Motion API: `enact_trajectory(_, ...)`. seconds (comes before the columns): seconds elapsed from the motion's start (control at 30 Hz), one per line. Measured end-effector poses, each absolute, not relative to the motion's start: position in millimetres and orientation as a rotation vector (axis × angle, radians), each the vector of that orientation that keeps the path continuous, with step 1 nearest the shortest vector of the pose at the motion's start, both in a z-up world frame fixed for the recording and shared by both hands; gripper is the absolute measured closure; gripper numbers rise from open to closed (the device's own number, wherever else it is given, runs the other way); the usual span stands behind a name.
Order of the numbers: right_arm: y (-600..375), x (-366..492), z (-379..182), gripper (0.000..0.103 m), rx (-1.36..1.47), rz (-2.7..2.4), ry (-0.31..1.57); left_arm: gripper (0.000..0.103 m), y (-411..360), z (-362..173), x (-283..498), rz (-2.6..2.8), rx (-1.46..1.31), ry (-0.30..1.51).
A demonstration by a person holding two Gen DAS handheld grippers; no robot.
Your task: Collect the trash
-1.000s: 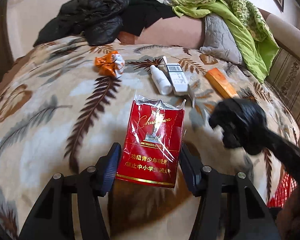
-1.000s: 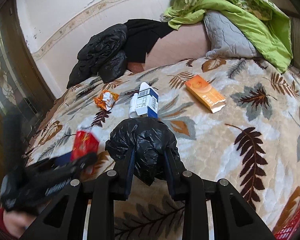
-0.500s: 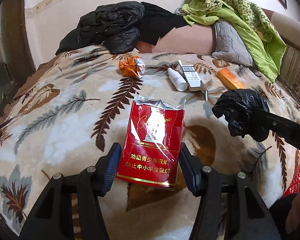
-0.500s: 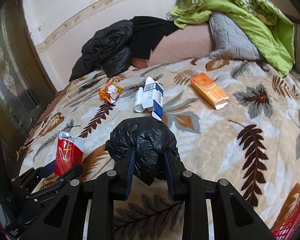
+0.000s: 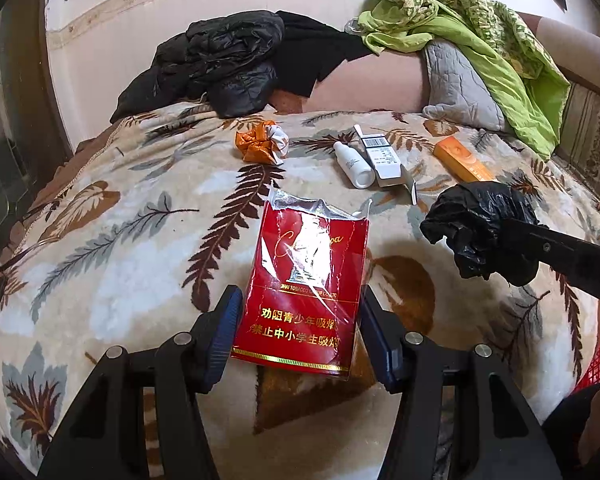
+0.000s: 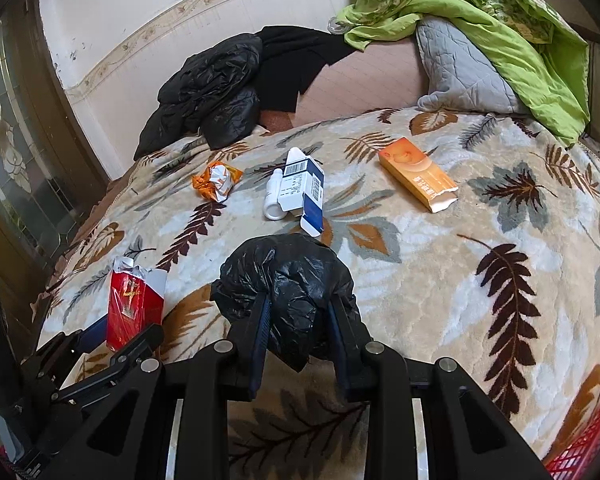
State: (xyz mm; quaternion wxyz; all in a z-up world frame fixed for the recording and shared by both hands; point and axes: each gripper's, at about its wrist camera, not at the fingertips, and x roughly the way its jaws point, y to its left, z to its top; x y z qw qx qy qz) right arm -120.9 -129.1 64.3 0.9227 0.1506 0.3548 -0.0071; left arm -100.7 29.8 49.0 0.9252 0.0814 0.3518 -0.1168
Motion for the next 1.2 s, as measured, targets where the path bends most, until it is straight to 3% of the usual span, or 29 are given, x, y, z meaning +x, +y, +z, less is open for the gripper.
enact_trajectory(1.2,-125.0,-122.2,64.7,0.073,0.293,-0.013,0.730,0.046,28.6,45.4,-98.8,-0.241,0.177,0.728)
